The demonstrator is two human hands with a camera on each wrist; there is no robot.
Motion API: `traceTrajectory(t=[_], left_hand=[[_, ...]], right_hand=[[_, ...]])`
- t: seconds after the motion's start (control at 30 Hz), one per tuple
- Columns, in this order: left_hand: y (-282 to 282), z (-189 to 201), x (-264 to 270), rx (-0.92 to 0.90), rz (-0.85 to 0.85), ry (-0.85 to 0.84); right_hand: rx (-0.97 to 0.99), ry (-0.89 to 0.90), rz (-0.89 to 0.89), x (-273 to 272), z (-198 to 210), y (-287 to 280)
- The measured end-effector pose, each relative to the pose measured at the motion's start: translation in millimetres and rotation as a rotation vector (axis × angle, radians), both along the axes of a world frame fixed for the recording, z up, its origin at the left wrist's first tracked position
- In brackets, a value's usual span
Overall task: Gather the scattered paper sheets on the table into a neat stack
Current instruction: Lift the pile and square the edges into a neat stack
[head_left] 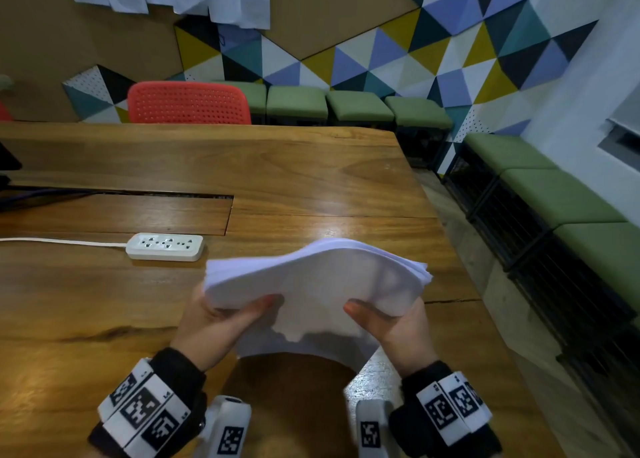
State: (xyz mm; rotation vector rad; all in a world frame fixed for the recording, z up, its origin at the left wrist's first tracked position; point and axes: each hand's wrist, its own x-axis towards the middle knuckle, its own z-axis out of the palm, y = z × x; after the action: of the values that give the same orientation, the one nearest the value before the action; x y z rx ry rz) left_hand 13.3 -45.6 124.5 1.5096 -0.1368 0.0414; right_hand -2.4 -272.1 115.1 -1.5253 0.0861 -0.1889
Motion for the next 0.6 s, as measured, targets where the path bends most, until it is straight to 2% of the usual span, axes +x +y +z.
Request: traceTrajectory(t=[0.1,0.23,0.33,0.4,0.5,0.6], left_hand=[[-7.0,-1.1,-2.0,-0.032,0.036,-0.018],[-6.9,2.2,-4.2,-0.005,0.062,-0.01],[-3.7,13.5,-6.6,-0.013,0.085,-0.115],[-3.7,19.7,-2.5,-0.032,0.14,-0.222],[-9.2,29.2,2.9,-0.066,0.266,-0.3],[-15.0,35.9,4.1,0.018,0.392,-0.324]], right_hand=[[0.049,-0.008,0.026,0.9,5.8,2.4],[0.02,0.0,0.005,-3.3,4.5,-4.5],[-0.011,-0.065,-0.068,-7.8,10.8,-4.9],[-0.082,-0.157,-0.125,-8.5,22.2,-2.7],[-0.057,-0.307,-0.206,-4.2,39.3,4.0],[-0.098,-0.334,-0.283,0.0,44.4,9.8]])
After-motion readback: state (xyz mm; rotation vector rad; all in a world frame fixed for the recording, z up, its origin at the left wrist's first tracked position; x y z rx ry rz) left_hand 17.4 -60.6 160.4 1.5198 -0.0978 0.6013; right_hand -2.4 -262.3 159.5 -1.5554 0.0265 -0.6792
